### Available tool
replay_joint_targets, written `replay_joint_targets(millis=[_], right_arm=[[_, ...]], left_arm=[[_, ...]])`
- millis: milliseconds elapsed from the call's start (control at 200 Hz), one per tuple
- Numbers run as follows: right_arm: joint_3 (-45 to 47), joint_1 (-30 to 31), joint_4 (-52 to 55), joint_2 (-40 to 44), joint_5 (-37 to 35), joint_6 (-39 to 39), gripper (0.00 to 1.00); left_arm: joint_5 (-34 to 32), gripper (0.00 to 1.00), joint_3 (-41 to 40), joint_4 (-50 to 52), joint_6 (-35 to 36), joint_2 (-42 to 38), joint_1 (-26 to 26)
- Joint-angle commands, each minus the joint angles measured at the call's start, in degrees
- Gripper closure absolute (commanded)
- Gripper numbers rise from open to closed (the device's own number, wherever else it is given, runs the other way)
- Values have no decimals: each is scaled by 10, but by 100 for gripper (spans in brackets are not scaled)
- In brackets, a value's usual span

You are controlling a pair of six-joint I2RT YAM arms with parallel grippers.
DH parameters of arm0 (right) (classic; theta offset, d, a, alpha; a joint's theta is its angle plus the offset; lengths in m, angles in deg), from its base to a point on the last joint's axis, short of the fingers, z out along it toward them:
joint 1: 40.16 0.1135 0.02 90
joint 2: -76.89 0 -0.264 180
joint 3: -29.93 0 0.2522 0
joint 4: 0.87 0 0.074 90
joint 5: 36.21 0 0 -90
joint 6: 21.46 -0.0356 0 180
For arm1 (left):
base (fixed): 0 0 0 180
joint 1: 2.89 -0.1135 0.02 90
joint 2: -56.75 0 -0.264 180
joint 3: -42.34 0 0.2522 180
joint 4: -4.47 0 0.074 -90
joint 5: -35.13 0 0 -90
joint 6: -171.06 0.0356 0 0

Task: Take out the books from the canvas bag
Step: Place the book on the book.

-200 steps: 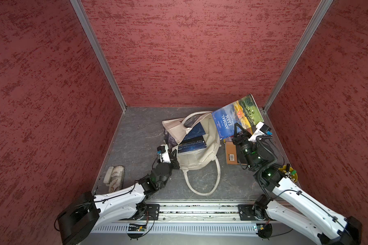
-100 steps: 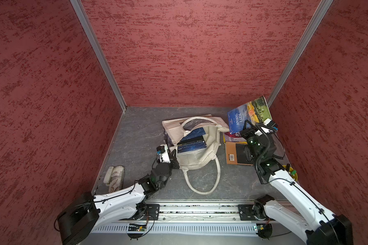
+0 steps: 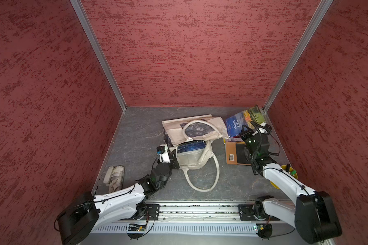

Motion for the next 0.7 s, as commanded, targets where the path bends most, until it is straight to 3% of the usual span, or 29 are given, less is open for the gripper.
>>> replay_joint_targets(millis=[0, 100, 356, 696], right_arm=[[11, -10, -83, 16, -11, -29, 100], [25, -17, -82, 45, -57, -22, 100], [10, -52, -67, 24, -31, -6, 100], [-54, -62, -156, -153, 88, -19, 100]], left_arm=[[-7, 100, 13, 0, 3, -9, 0], [-6, 100, 13, 1, 2, -9, 0], [-2, 100, 15, 2, 2, -10, 0], [5, 100, 12, -2, 2, -14, 0]])
